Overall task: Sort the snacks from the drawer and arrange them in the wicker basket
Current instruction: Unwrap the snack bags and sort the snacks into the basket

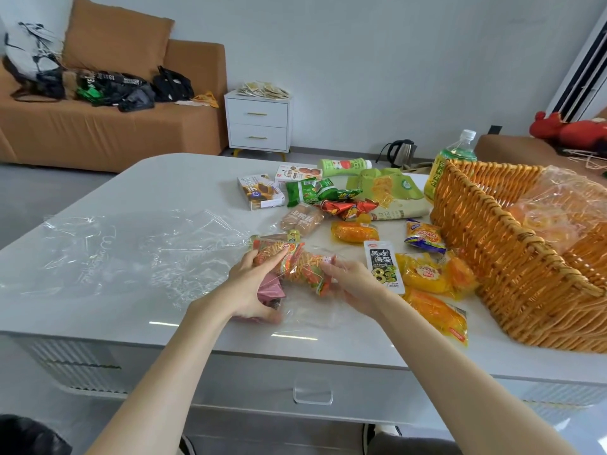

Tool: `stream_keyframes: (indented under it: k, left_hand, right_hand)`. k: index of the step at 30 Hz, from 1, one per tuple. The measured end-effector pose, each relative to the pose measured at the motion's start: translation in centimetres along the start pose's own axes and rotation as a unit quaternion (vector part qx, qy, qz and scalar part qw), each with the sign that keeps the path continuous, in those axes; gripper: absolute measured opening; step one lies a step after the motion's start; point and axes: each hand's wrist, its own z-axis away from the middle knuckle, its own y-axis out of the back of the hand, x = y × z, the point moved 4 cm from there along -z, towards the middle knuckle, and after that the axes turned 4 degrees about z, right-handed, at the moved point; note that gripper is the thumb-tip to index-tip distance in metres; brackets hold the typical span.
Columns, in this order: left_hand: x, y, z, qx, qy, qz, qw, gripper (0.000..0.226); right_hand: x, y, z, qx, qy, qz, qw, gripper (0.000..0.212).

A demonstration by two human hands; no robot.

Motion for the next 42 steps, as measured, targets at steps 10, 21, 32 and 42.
stream_keyframes:
  k: [10,21,32,42]
  left_hand:
    - [1.8,0.6,0.4,-0.018,0.006,-0.032,0.999,0.120]
    - [8.9,-0.5,1.3,0.118,-0.174,0.029,0.977,0.076]
    - [13.4,-5.9,-0.6,0.164,-0.207,-0.242,0.934,0.034]
    - [11.6,-5.7,-1.4,0.141,-0.170,-0.278,0.935,0.045]
  right_hand:
    - [-0.7,2.6,0.4,0.126,0.039,0.088,0.987,0.045]
    - [-3.0,10.9,6.7,0.190,0.147,0.415,0.878,0.030]
    - [1.8,15.8,7.7,0.156,-0.039,0.604,0.781,0.037]
    - [-1.3,11.0,4.0,0.168,0.106,0.444,0.874,0.057]
